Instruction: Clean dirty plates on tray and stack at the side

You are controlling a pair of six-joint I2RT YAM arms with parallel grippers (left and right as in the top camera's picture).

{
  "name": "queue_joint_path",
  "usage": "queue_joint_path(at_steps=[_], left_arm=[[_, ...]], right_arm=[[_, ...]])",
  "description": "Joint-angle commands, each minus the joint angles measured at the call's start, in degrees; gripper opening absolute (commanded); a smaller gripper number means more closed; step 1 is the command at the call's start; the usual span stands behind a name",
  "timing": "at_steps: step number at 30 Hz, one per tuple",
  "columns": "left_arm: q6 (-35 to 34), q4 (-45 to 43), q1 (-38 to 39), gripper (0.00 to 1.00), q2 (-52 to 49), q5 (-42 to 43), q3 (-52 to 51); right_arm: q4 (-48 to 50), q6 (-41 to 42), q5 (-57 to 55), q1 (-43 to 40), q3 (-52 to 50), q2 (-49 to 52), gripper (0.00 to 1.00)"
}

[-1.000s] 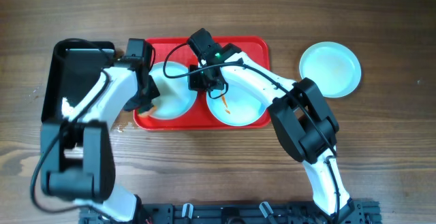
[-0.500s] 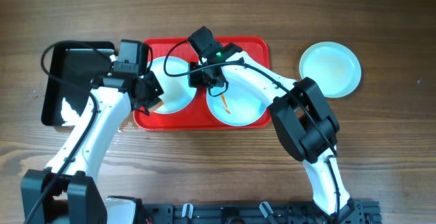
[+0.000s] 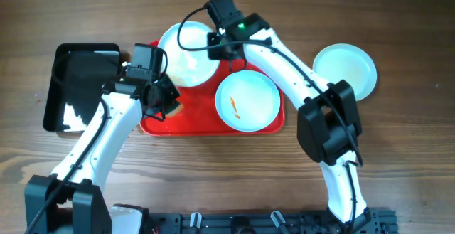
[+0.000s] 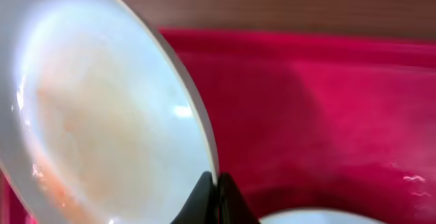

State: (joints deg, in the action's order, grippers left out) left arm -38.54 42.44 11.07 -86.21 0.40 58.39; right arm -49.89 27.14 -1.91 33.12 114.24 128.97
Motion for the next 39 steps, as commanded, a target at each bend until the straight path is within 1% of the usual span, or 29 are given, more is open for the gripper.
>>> queue_joint_path(at_steps=[1, 3, 6, 9, 13, 22, 26, 27, 30, 35, 39], left_arm=[[-1.2, -0.6, 1.8, 0.04, 0.3, 0.6, -0.3], [-1.1, -1.8, 2.9, 0.04, 0.3, 0.4, -0.3], [-1.1, -2.7, 4.1, 0.04, 0.1, -1.9, -0.3], [-1.1, -3.7, 4.7, 0.04, -0.1, -2.0, -0.3], [-1.1, -4.5, 5.0, 0.04, -0.6, -2.0, -0.3], [-1.1, -5.2, 5.0, 0.04, -0.9, -2.0, -0.3], [-1.1, -5.2, 5.0, 0.04, -0.9, -2.0, -0.3], [-1.1, -5.2, 5.0, 0.04, -0.9, -2.0, -0.3], [-1.1, -5.2, 5.0, 0.04, -0.9, -2.6, -0.3], [-0.9, -5.1, 5.0, 0.04, -0.9, -3.4, -0.3], [-1.0, -3.2, 4.9, 0.04, -0.9, -7.6, -0.3]], right_arm=[[-5.2, -3.9, -17.0, 0.0, 5.6, -2.4, 0.04], [-9.3, -6.3, -20.3, 0.0, 7.5, -2.5, 0.04], [-14.1, -6.6, -28.7, 0.2, 7.6, -2.7, 0.04], [-15.7, -9.4, -29.7, 0.3, 7.6, -2.7, 0.04], [-17.2, -9.4, -36.2, 0.8, 7.6, -2.7, 0.04], [-17.5, -9.4, -51.6, 5.4, 7.6, -2.8, 0.04], [-16.2, -9.4, -59.5, 8.9, 7.6, -2.8, 0.04], [-15.3, -10.7, -61.1, 9.7, 7.6, -2.8, 0.04], [-13.3, -13.6, -63.2, 11.1, 7.6, -2.8, 0.04], [-12.6, -13.7, -65.2, 12.4, 7.6, -2.8, 0.04], [-12.5, -13.7, -67.0, 12.3, 7.6, -2.8, 0.04]])
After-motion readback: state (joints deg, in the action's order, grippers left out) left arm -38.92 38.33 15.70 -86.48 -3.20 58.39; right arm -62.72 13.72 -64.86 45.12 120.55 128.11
